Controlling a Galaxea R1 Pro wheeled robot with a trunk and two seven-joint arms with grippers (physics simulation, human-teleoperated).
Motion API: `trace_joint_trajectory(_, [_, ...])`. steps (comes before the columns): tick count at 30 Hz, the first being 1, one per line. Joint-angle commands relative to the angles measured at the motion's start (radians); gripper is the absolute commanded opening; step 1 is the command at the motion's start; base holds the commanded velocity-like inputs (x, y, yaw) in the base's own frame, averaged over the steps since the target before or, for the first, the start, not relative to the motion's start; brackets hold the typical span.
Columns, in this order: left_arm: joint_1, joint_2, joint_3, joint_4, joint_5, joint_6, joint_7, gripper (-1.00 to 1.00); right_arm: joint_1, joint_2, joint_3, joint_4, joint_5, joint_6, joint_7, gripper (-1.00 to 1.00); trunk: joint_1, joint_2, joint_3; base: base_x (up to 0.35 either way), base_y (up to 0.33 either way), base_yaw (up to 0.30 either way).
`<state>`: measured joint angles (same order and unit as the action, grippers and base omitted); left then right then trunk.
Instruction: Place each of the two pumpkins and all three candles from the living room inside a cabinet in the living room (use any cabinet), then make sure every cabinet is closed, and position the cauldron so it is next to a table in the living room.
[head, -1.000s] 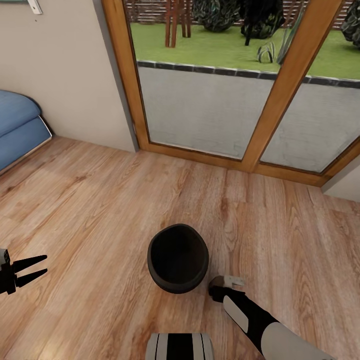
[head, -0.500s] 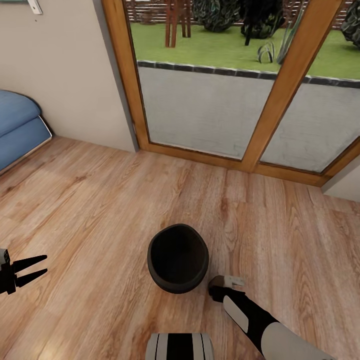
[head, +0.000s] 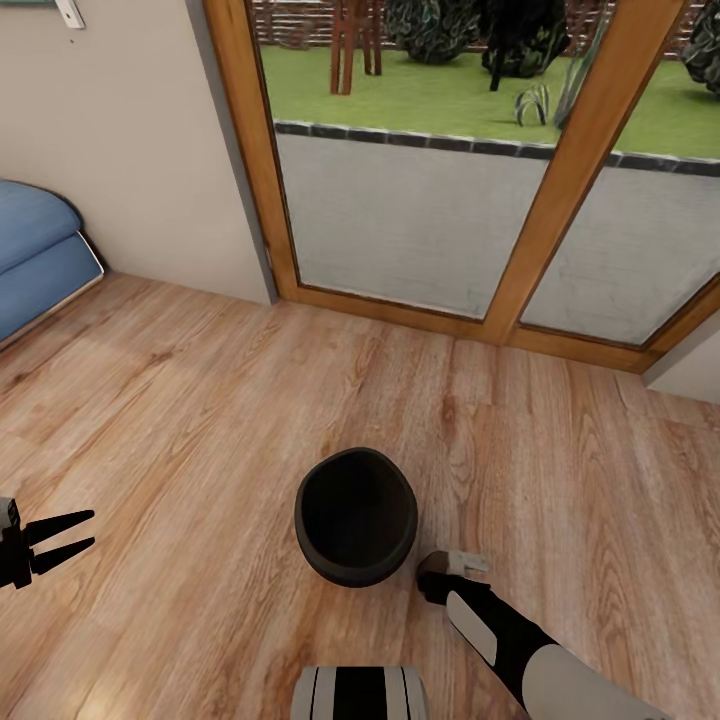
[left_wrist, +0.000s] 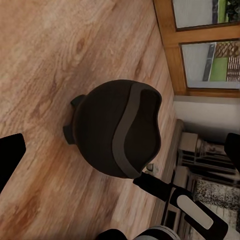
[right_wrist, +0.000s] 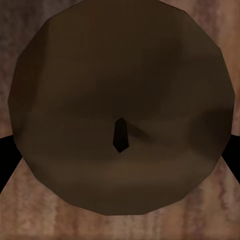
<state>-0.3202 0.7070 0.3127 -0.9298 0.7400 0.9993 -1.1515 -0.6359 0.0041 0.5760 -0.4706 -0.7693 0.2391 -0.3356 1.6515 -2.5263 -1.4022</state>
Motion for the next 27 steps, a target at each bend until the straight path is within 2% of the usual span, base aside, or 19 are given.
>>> trace_joint_trajectory(1, [0.000,0.000,0.000,0.000,0.001,0.005,-0.002,1.00,-0.001,-0.001,0.007,-0.002,-0.005,0.003,-0.008,-1.00,0.000,0.000,-0.001,0.000,0.000,0.000])
trace_joint_trajectory(6, [0.000,0.000,0.000,0.000,0.001,0.005,-0.002,1.00,-0.001,-0.001,0.006,-0.002,-0.005,0.003,-0.008,-1.00,0.000,0.000,-0.001,0.000,0.000,0.000])
trace_joint_trajectory(20, [0.000,0.000,0.000,0.000,0.001,0.005,-0.001,1.00,-0.001,-0.001,0.005,-0.002,-0.005,0.008,-0.017,-1.00,-0.006,0.003,0.053,0.000,0.000,0.000])
trace_joint_trajectory(23, [0.000,0.000,0.000,0.000,0.001,0.005,-0.001,1.00,-0.001,-0.001,0.005,-0.002,-0.005,0.011,-0.061,-1.00,-0.008,0.004,0.065,0.000,0.000,0.000])
trace_joint_trajectory(25, [0.000,0.000,0.000,0.000,0.001,0.005,-0.001,1.00,-0.001,-0.001,0.005,-0.002,-0.006,0.007,-0.159,-1.00,-0.009,0.004,0.073,0.000,0.000,0.000])
trace_joint_trajectory(27, [0.000,0.000,0.000,0.000,0.001,0.005,-0.001,1.00,-0.001,-0.001,0.005,-0.002,-0.007,0.006,-0.203,-1.00,-0.010,0.005,0.081,0.000,0.000,0.000])
